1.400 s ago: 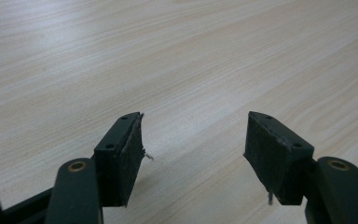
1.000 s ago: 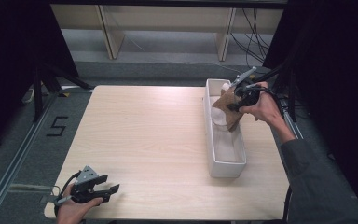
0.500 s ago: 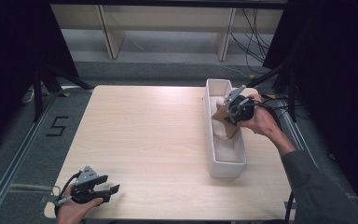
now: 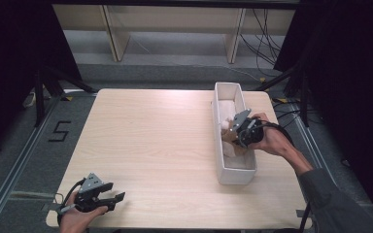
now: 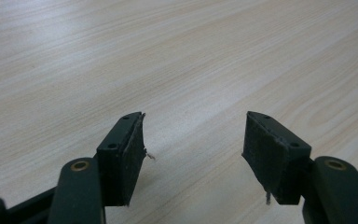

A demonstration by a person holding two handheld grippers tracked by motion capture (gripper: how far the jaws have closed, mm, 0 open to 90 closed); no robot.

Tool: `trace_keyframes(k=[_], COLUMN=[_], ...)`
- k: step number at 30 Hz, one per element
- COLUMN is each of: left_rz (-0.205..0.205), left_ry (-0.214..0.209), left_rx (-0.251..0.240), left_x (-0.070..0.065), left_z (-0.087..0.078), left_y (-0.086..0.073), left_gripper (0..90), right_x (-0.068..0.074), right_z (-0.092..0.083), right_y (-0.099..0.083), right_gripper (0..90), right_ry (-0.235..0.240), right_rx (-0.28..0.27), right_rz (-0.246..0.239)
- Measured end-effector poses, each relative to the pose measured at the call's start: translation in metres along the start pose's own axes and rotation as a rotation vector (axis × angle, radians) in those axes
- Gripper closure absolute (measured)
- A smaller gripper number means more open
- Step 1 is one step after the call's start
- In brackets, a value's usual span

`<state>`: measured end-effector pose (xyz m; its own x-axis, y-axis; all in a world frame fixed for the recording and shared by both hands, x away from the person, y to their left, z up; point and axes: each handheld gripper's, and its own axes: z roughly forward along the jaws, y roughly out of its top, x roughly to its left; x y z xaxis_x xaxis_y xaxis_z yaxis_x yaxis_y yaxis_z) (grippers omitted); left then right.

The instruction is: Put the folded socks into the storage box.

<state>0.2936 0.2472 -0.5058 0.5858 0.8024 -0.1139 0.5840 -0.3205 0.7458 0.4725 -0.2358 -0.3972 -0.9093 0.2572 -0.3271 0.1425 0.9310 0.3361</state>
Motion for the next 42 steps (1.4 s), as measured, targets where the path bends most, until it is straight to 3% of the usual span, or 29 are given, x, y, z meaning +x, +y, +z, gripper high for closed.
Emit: trace_keyframes(k=[3, 4, 8, 10, 15, 16, 18, 20, 21, 26, 27, 28, 29, 30, 34, 37, 41, 42], left_rz=[-0.002, 0.001, -0.001, -0.003, -0.006, -0.009, -0.009, -0.005, -0.004, -0.005, -0.006, -0.005, -0.002, -0.003, -0.002, -0.004, -0.001, -0.003], left_ry=[0.0, -0.001, 0.001, 0.0, -0.004, -0.003, -0.005, -0.008, -0.006, -0.004, 0.0, -0.006, -0.009, -0.006, -0.007, -0.007, -0.006, -0.005], left_rx=[0.003, 0.004, 0.007, 0.004, 0.009, -0.003, -0.001, -0.002, 0.002, 0.003, 0.001, 0.004, 0.004, 0.004, 0.01, 0.012, 0.012, 0.014], left_x=[-0.001, 0.0, -0.001, -0.001, -0.001, -0.001, -0.001, -0.001, -0.001, -0.001, -0.001, -0.001, -0.001, -0.001, 0.0, 0.0, 0.0, 0.0], left_z=[0.0, -0.001, 0.0, 0.0, 0.0, 0.002, 0.002, 0.002, 0.002, 0.002, 0.002, 0.002, 0.002, 0.002, 0.002, 0.002, 0.002, 0.002], left_y=[0.0, 0.0, 0.0, 0.0, 0.0, -0.001, -0.001, -0.001, 0.0, -0.001, -0.001, -0.001, -0.001, -0.001, -0.001, -0.001, -0.001, -0.001], left_gripper=[37.6, 37.8, 38.1, 38.1, 38.1, 38.1, 38.1, 38.1, 38.1, 38.1, 38.1, 38.1, 38.1, 38.0, 38.0, 38.0, 37.9, 38.0], right_x=[0.008, 0.009, 0.014, 0.015, 0.017, 0.017, 0.014, 0.011, 0.009, 0.005, 0.005, 0.002, 0.004, 0.0, -0.005, -0.011, -0.019, -0.021], right_z=[0.006, 0.007, 0.01, 0.013, 0.011, 0.008, 0.002, -0.004, -0.009, -0.023, -0.026, -0.027, -0.03, -0.033, -0.048, -0.053, -0.05, -0.049], right_y=[-0.004, -0.004, -0.007, -0.008, -0.009, -0.01, -0.01, -0.009, -0.009, -0.006, -0.006, -0.006, -0.005, -0.004, 0.0, 0.004, 0.008, 0.008], right_gripper=[57.2, 57.2, 56.6, 55.9, 51.1, 47.9, 42.9, 36.6, 33.9, 35.3, 35.4, 35.3, 35.5, 35.6, 42.1, 46.2, 51.9, 53.4], right_ry=[0.03, 0.043, 0.075, 0.082, 0.091, 0.088, 0.097, 0.1, 0.115, 0.119, 0.128, 0.127, 0.125, 0.128, 0.152, 0.134, 0.078, 0.09], right_rx=[0.017, 0.012, 0.016, 0.01, -0.005, -0.013, -0.041, -0.066, -0.083, -0.142, -0.138, -0.149, -0.147, -0.175, -0.244, -0.257, -0.222, -0.218], right_rz=[0.004, -0.022, -0.011, -0.044, -0.023, 0.02, 0.057, 0.059, 0.104, 0.13, 0.152, 0.142, 0.18, 0.161, 0.231, 0.246, 0.294, 0.293])
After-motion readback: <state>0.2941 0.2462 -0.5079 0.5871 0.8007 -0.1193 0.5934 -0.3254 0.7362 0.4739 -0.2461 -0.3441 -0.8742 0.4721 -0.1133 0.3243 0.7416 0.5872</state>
